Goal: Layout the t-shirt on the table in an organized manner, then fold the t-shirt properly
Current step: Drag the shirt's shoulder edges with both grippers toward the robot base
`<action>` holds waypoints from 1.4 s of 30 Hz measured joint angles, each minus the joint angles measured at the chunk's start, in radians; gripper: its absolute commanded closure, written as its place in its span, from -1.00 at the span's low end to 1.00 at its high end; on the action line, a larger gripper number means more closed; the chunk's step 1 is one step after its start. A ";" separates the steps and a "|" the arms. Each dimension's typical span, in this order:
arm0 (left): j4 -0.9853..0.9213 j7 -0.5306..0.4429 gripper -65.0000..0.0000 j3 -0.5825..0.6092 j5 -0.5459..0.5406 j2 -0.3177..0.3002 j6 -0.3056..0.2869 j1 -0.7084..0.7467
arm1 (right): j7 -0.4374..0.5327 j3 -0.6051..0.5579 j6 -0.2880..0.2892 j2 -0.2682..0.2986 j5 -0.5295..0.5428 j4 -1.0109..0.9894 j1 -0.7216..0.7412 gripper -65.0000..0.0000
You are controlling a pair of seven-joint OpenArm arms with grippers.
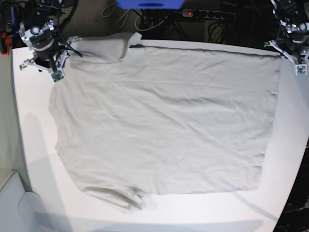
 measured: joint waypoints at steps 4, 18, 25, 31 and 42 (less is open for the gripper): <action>0.006 -0.013 -0.41 0.002 -0.006 -0.005 0.000 -0.045 | -0.003 0.002 0.000 -0.003 0.003 0.000 -0.003 0.54; -0.136 -0.015 -0.43 0.101 0.002 -0.080 0.000 -0.081 | -0.006 0.056 0.000 -0.053 0.002 0.000 -0.005 0.55; -0.174 -0.015 -0.43 0.099 -0.063 -0.071 0.000 -0.078 | -0.006 0.056 0.000 -0.058 0.006 0.000 -0.003 0.55; -0.174 -0.022 -0.42 0.098 -0.153 -0.082 0.000 -0.055 | -0.006 0.057 0.000 -0.056 0.006 0.000 -0.003 0.55; -0.232 -0.049 -0.42 0.096 -0.177 -0.086 0.001 -0.054 | -0.002 0.056 0.000 -0.052 0.004 0.000 -0.017 0.55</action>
